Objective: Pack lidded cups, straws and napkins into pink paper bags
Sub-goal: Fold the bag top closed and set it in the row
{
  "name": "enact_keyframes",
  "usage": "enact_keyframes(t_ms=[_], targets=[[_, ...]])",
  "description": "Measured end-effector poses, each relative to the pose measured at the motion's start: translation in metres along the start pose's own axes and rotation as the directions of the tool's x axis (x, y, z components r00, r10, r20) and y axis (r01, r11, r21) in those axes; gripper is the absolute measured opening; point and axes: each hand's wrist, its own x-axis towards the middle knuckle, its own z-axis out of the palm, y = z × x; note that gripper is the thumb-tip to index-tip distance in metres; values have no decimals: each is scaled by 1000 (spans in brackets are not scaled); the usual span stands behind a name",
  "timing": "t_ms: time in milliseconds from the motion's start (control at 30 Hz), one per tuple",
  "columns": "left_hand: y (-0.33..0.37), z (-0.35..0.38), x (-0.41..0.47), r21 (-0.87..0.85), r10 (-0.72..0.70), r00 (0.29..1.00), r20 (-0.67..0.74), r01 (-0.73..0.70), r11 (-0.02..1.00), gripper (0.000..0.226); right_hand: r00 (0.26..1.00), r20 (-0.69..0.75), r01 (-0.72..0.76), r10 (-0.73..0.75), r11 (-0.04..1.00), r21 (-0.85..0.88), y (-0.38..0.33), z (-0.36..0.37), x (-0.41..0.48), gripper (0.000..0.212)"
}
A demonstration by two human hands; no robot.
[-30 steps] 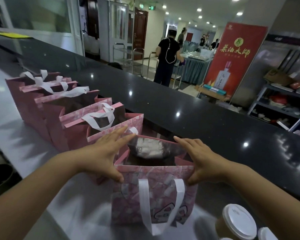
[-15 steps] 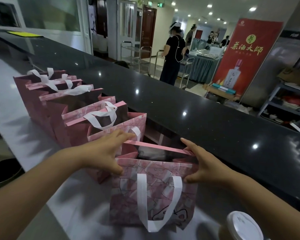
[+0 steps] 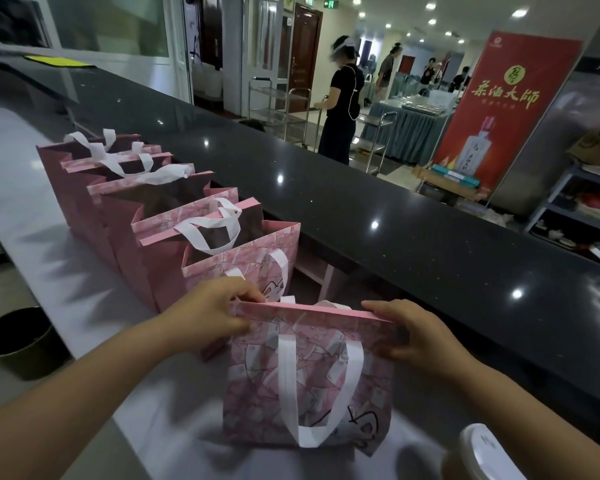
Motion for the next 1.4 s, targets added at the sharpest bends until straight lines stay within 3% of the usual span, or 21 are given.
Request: enact_keyframes(t_ms=[100, 200, 300, 500, 667, 833, 933, 1033, 1100, 1233, 1300, 1400], targets=[[2, 4, 0, -252, -89, 996, 22, 92, 963, 37, 1000, -16, 26, -26, 999, -27, -1, 2, -5, 70], [5, 3, 2, -412, -124, 978, 168, 183, 893, 37, 1000, -28, 4, -4, 1000, -1, -1, 2, -5, 70], [6, 2, 5, -412, -104, 968, 228, 193, 891, 39, 1000, -2, -8, 8, 1000, 5, -3, 0, -3, 74], [-2, 8, 5, -447, -123, 969, 213, 208, 870, 31, 1000, 17, -1, 1, 999, 50, -7, -2, -3, 75], [-4, 14, 1, -510, -72, 992, 99, 113, 853, 43, 1000, 2, 24, -24, 1000, -9, -7, -1, -5, 74], [-2, 18, 0, -407, 1, 998, -68, -29, 913, 48, 994, -38, 101, -106, 988, -117, -9, 3, -8, 75], [3, 18, 1, -138, 183, 968, -173, -208, 968, 39, 988, -85, 122, -132, 986, -111, -10, 4, -9, 75], [6, 17, 0, 305, 544, 826, -151, -484, 820, 18, 985, -65, 147, -157, 979, -142, -12, 1, -9, 70], [2, 19, -1, 434, 629, 774, -72, -544, 718, 20, 988, -38, 145, -152, 979, -144, -13, 0, -9, 60], [-3, 21, -3, 533, 643, 765, 11, -549, 644, 22, 997, -2, 82, -83, 993, -80, -16, -6, -5, 38], [4, 21, -1, 520, 608, 794, 17, -526, 673, 18, 1000, -3, 24, -24, 999, -49, -20, -9, 2, 26], [23, 24, 10, 524, 515, 857, 7, -442, 728, 34, 999, -44, -24, 21, 997, -75, -25, -8, 16, 22]])
